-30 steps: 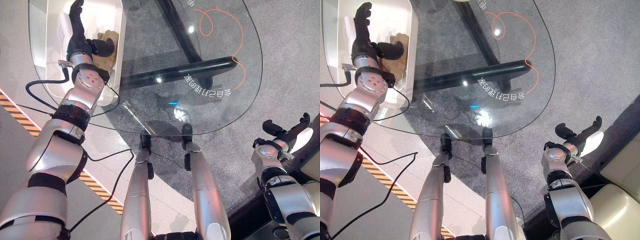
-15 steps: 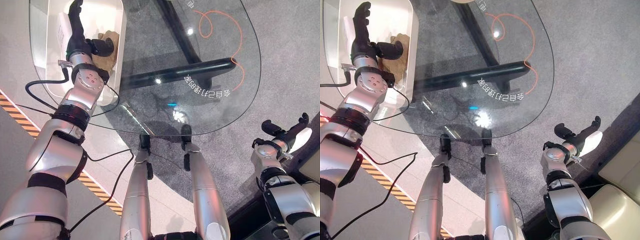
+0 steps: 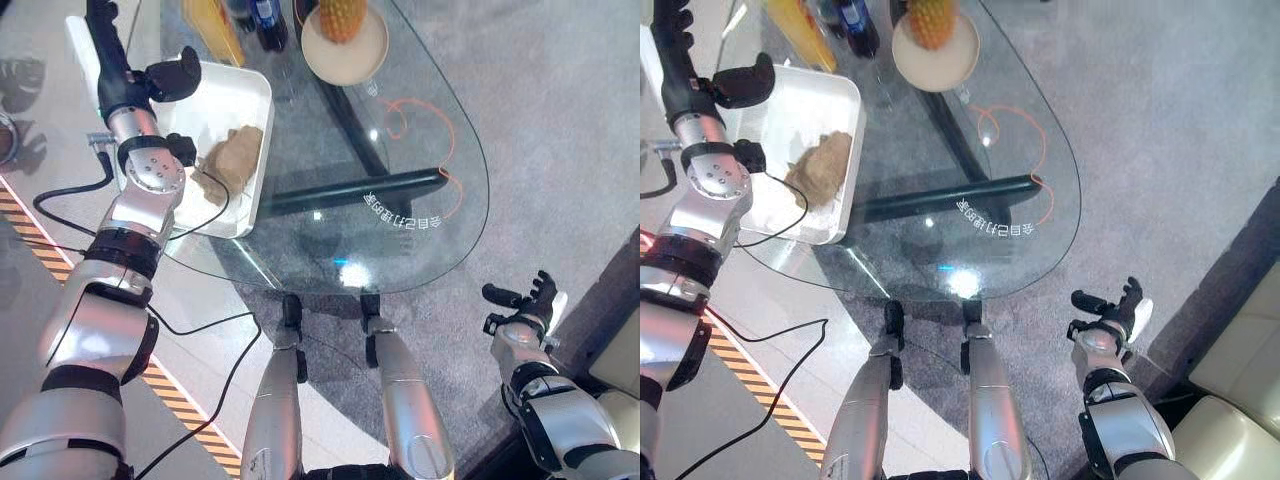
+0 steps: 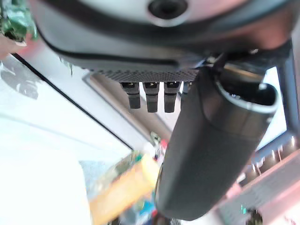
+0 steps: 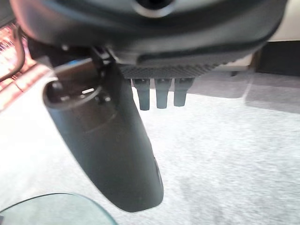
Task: Wipe the table with a cloth and put it in the basket.
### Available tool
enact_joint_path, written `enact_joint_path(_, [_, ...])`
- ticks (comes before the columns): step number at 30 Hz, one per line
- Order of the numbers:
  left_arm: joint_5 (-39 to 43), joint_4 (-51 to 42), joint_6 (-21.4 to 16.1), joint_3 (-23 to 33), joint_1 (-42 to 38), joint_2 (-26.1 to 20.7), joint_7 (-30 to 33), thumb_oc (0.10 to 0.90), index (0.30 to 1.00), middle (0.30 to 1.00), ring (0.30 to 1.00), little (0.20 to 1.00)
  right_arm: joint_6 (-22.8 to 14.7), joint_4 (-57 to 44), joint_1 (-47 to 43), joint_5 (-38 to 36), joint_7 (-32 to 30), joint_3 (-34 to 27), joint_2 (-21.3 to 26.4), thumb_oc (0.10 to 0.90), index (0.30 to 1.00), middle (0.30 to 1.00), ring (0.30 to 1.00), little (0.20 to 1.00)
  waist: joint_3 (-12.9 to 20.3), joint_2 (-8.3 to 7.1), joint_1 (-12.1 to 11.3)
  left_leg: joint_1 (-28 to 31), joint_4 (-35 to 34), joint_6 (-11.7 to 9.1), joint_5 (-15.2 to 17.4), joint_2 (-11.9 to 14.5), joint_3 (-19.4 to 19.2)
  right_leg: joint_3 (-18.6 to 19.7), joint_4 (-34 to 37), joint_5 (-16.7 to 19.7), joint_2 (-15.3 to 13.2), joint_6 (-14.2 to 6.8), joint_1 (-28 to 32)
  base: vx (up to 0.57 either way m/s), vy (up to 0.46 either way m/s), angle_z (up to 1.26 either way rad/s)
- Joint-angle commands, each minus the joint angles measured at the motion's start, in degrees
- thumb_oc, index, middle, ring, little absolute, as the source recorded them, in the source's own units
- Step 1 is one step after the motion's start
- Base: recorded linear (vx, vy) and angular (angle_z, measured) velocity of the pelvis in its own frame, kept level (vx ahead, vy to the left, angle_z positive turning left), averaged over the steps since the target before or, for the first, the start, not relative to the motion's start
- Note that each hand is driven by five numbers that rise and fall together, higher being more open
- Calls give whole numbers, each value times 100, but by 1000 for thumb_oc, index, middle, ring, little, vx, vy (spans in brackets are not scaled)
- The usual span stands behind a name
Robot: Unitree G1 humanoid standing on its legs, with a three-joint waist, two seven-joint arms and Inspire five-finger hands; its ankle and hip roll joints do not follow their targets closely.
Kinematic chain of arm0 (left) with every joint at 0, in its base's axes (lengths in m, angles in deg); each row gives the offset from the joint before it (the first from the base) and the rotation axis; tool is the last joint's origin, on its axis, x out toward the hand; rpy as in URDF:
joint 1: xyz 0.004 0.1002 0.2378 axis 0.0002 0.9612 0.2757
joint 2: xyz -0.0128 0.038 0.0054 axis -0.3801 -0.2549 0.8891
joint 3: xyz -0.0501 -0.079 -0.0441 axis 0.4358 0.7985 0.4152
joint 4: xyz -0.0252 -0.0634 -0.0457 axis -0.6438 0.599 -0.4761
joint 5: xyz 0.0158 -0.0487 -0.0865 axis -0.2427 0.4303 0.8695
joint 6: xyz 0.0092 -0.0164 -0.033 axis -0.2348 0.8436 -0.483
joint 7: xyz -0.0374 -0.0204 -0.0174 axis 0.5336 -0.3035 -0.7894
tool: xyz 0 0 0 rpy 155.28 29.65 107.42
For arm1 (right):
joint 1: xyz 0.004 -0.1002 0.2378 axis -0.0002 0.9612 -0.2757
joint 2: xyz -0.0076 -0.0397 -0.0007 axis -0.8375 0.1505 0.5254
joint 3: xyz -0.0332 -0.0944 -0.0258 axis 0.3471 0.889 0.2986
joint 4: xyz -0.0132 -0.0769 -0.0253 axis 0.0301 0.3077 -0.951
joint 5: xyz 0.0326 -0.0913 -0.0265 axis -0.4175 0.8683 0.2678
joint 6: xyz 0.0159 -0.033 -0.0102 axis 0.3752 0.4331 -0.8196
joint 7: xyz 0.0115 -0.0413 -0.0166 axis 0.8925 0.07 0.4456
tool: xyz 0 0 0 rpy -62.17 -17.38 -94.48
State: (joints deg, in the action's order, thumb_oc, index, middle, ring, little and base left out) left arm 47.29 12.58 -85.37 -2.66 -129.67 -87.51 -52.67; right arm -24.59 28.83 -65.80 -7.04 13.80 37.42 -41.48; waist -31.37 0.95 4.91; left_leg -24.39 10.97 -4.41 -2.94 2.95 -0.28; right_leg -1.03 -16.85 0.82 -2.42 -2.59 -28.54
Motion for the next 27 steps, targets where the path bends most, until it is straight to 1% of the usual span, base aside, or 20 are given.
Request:
enact_joint_path(1, [170,-274,-700,758,115,-746,203,800,900,900,900,900,-125,48,560,-117,141,-248,342,800,900,900,900,900,493,25,-143,441,-330,153,120,-400,-143,-188,282,-170,162,-120,506,35,-37,-5])
enact_joint_path(6, [531,-204,-771,1290,1025,-932,-116,800,900,900,900,900,-66,48,1144,2,381,-452,381,800,900,900,900,900,929,73,-193,1079,-931,94,17,-387,-176,-259,794,-111,62,-166,1210,62,1,-2])
enact_joint_path(9, [755,-158,-808,1766,1799,-931,-385,800,900,900,900,900,-46,31,1533,160,541,-622,388,800,900,900,900,900,1213,120,-221,1464,-1218,68,-20,-387,-178,-321,1122,-73,28,-176,1665,102,25,-1])
enact_joint_path(11, [760,-116,-799,2144,2375,-899,-617,800,900,900,900,900,-20,39,1772,312,643,-736,371,800,900,900,900,900,1402,137,-251,1709,-1378,60,-33,-391,-176,-355,1325,-49,17,-190,1958,139,22,5])
enact_joint_path(14, [751,-72,-848,2638,3279,-700,-1036,800,900,900,900,900,36,29,2105,551,738,-850,296,800,900,900,900,900,1652,146,-311,1971,-1508,62,-28,-383,-185,-418,1503,-28,-7,-208,2275,147,29,11])
enact_joint_path(17, [564,21,-782,3024,4066,-415,-1223,800,900,900,900,900,128,17,2354,896,886,-901,228,800,900,900,900,900,1847,143,-364,2150,-1551,78,20,-373,-164,-458,1612,-38,-19,-216,2512,122,27,8])
enact_joint_path(19, [299,173,-803,3201,4606,-152,-1338,800,900,900,900,900,185,8,2528,1137,1011,-907,172,800,900,900,900,900,1982,113,-422,2257,-1565,104,58,-380,-124,-496,1670,-57,-26,-222,2663,100,22,6])
enact_joint_path(21, [340,392,-742,3267,4918,32,-1445,800,900,900,900,900,215,23,2620,1254,1084,-868,150,800,900,900,900,900,2079,92,-453,2344,-1575,126,92,-389,-89,-522,1699,-76,-28,-228,2762,89,25,4])
enact_joint_path(22, [145,594,-724,3258,5089,181,-1466,800,900,900,900,900,241,52,2674,1401,1175,-839,109,800,900,900,900,900,2155,69,-482,2399,-1582,137,112,-391,-72,-547,1728,-82,-32,-234,2836,91,24,1])
enact_joint_path(23, [197,721,-646,3247,5200,259,-1531,800,900,900,900,900,274,62,2711,1409,1211,-805,90,800,900,900,900,900,2204,53,-496,2442,-1586,145,125,-391,-67,-558,1755,-80,-36,-238,2890,90,25,-1])
enact_joint_path(25, [22,1152,-658,3229,5422,453,-1739,800,900,900,900,900,324,95,2773,1755,1351,-732,48,800,900,900,900,900,2290,21,-510,2528,-1597,149,163,-376,-87,-586,1831,-70,-37,-252,2996,55,23,1])
enact_joint_path(27, [-74,1446,-561,3146,5599,603,-2011,800,900,900,900,900,396,74,2805,2020,1500,-613,35,800,900,900,900,900,2350,-3,-522,2585,-1597,149,187,-368,-92,-610,1898,-44,-48,-264,3077,30,25,4])
